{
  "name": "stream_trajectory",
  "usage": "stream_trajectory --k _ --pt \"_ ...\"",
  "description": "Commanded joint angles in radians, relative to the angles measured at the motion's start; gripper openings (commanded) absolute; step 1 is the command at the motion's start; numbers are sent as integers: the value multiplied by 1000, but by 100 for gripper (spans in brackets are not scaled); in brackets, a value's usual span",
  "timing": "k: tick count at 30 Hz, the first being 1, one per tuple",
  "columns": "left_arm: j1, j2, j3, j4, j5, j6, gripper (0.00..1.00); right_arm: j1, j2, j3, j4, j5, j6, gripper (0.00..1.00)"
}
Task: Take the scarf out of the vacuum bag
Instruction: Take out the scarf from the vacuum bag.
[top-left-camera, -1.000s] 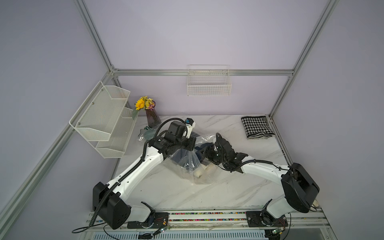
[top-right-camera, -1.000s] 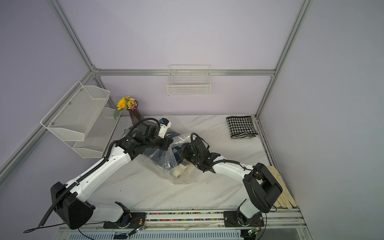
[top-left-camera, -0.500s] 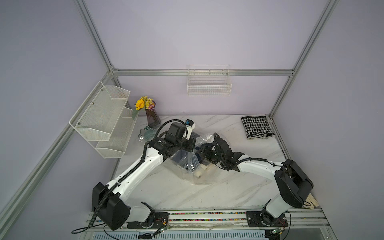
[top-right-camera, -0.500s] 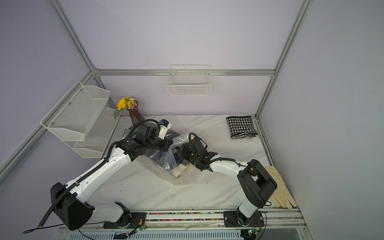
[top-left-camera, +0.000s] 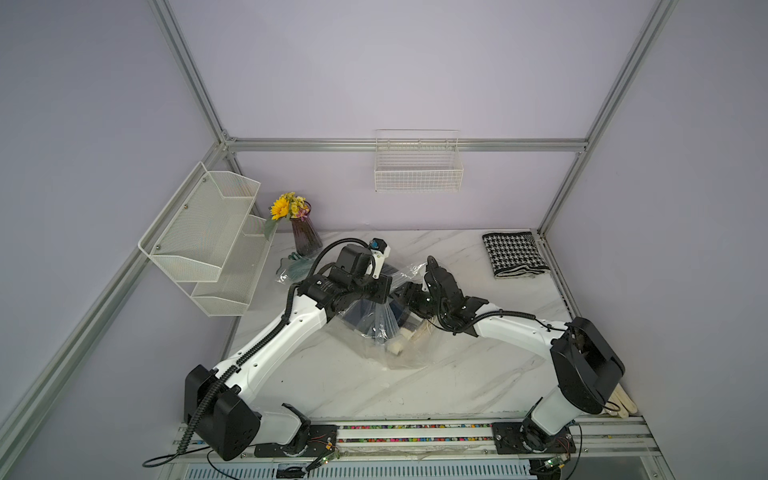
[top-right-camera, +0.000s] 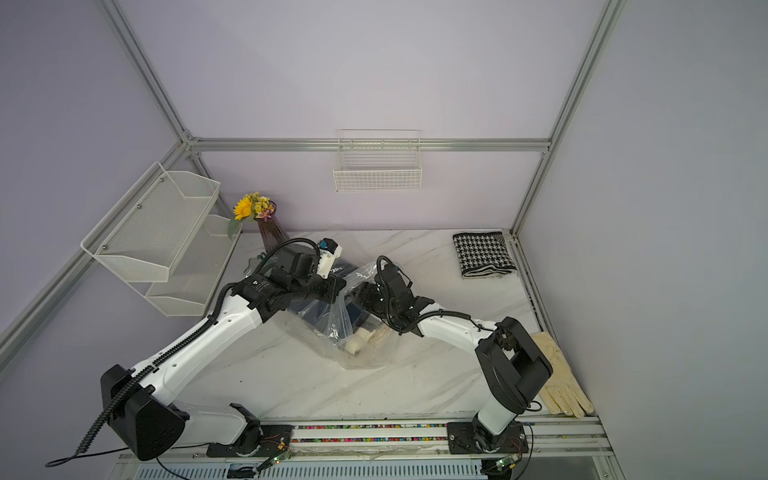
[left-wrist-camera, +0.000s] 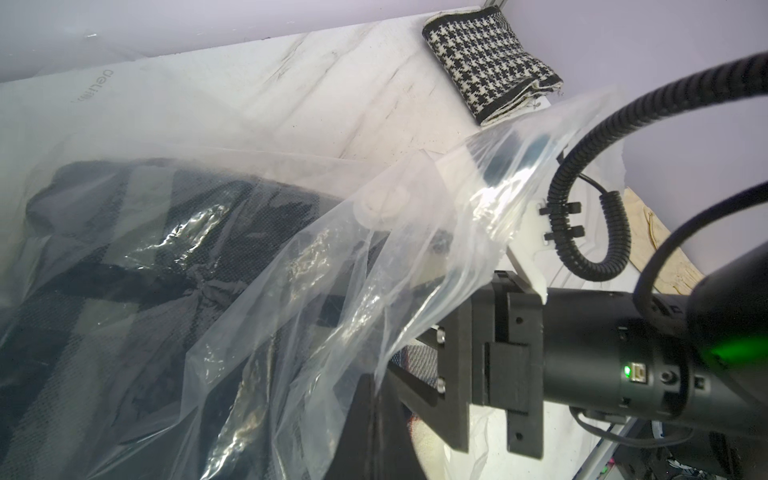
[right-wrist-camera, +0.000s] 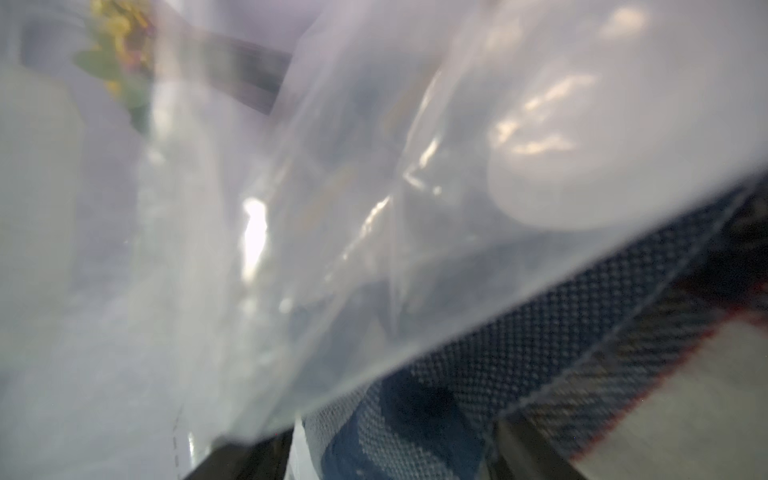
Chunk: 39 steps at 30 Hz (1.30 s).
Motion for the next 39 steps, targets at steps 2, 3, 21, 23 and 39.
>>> stream_trajectory --k 2,3,21,23,39 --pt "-5 -25 29 5 -3 9 0 -15 15 -22 35 7 13 67" --pt "-5 -25 32 3 -4 10 0 -15 15 -29 35 6 16 67" --pt "-5 -4 46 2 -3 10 0 -15 -22 144 -100 -37 -5 63" --pt "-5 0 46 3 -1 10 0 -16 -11 139 -110 -37 0 63" --pt "-5 12 56 3 3 13 0 -16 28 -38 6 -35 46 56"
